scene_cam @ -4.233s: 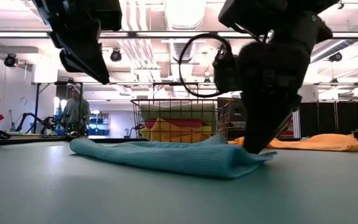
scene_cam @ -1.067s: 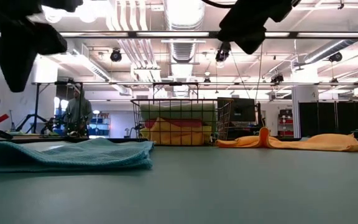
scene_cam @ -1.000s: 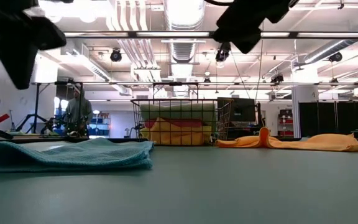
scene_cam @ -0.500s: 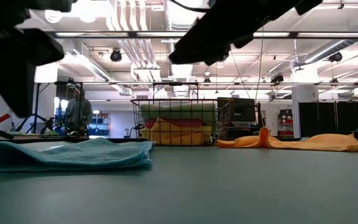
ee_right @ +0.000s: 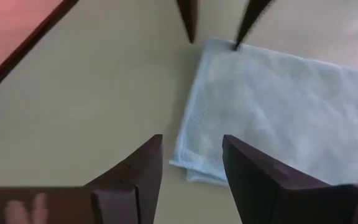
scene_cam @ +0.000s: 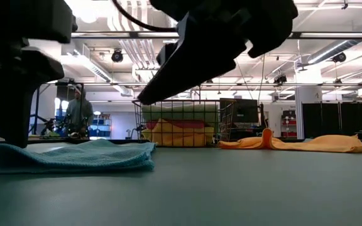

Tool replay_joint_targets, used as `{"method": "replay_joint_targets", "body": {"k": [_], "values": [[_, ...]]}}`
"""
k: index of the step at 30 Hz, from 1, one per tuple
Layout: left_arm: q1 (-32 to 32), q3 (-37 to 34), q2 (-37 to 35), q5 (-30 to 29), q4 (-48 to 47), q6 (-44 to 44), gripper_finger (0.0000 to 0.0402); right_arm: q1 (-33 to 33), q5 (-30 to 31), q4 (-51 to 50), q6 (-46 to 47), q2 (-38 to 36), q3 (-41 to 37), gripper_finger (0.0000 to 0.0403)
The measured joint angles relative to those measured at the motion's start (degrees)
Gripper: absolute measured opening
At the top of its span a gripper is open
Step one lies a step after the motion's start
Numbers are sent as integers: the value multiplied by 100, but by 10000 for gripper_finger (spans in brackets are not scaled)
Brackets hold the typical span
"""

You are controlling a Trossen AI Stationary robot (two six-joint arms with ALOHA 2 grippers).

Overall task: Fold microfiber towels
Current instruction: Fold the blue microfiber towel

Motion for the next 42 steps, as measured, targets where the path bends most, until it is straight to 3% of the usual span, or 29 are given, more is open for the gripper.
{"method": "replay_joint_targets", "body": {"k": [14, 24, 29, 35, 42], "values": [[55, -218, 165, -161, 77, -56, 178, -108, -323, 14, -104, 871, 435, 152], [79, -237, 174, -251, 99, -48, 56, -100, 172, -169, -80, 1019, 455, 141], [85, -244, 174, -275, 95, -46, 7, -96, 490, -185, 123, 1024, 455, 107], [85, -243, 174, -261, 99, 7, 10, -125, 666, -208, 200, 1030, 455, 22], [118, -82, -119, 303, 192, 6, 10, -150, 687, -522, 636, 719, 431, 10]]}}
